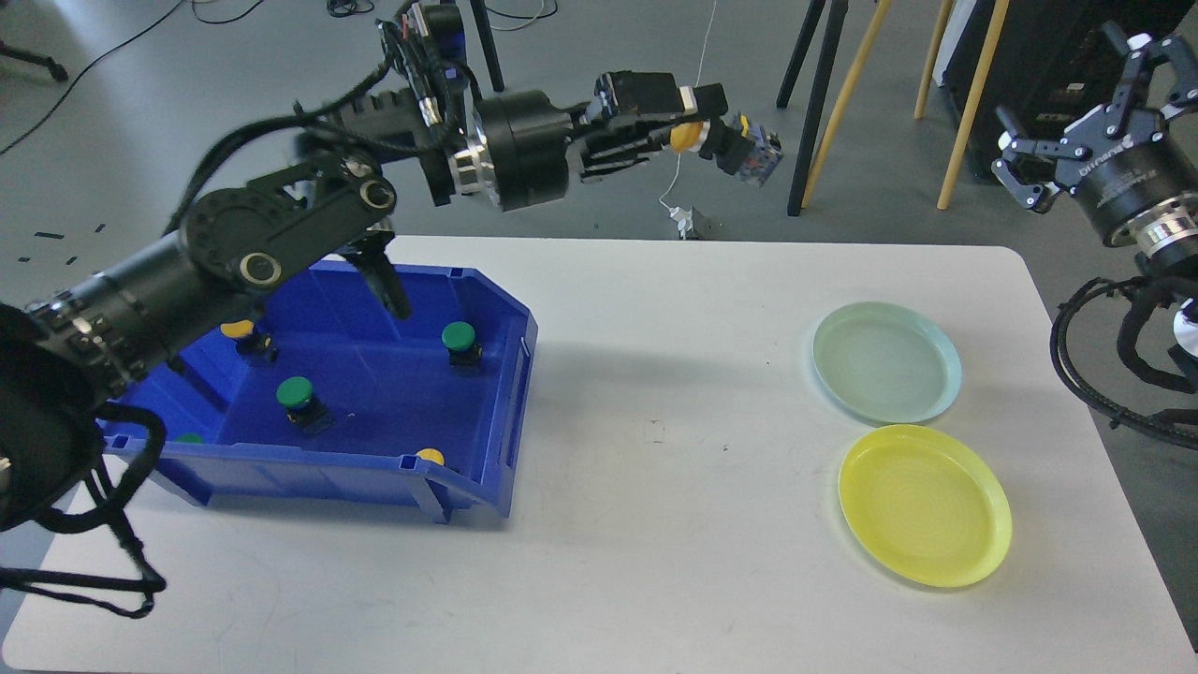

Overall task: Pass button and place on color plate
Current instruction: 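Pass the yellow button from the left gripper to the right gripper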

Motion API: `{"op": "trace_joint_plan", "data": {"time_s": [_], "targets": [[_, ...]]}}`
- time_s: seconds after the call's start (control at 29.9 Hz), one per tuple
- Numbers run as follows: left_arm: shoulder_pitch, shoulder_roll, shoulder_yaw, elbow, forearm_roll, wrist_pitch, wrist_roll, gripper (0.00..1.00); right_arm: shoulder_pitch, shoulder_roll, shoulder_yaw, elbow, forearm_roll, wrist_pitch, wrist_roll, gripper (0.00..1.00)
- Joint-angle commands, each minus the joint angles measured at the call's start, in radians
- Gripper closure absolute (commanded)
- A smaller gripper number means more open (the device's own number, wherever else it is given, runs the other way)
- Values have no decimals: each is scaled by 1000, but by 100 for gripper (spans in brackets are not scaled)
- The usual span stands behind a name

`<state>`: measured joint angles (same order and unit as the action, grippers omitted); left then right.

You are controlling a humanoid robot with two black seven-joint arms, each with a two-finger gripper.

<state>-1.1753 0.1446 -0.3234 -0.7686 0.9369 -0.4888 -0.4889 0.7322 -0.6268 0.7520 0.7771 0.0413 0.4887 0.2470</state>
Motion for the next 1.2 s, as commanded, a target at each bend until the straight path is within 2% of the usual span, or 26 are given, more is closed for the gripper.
{"op": "trace_joint_plan", "data": {"time_s": [0.0,0.2,0.33,0.7,1.17], "targets": [[35,-53,-3,32,5,0,0,95,-20,-54,-43,105,-34,0,0,0],[74,-57,-46,34,5,0,0,95,-120,-143,-45,391,-43,0,-2,0],[80,-59,-52,34,2,0,0,95,-149,-142,-62,479,-49,0,-5,0],[91,-76,-74,49,0,0,0,95,-136,-13,-89,490,-58,0,-5,0],[91,-79,-82,58,-3,0,0,94,-90,-5,-172,510,-74,0,-8,2]]}}
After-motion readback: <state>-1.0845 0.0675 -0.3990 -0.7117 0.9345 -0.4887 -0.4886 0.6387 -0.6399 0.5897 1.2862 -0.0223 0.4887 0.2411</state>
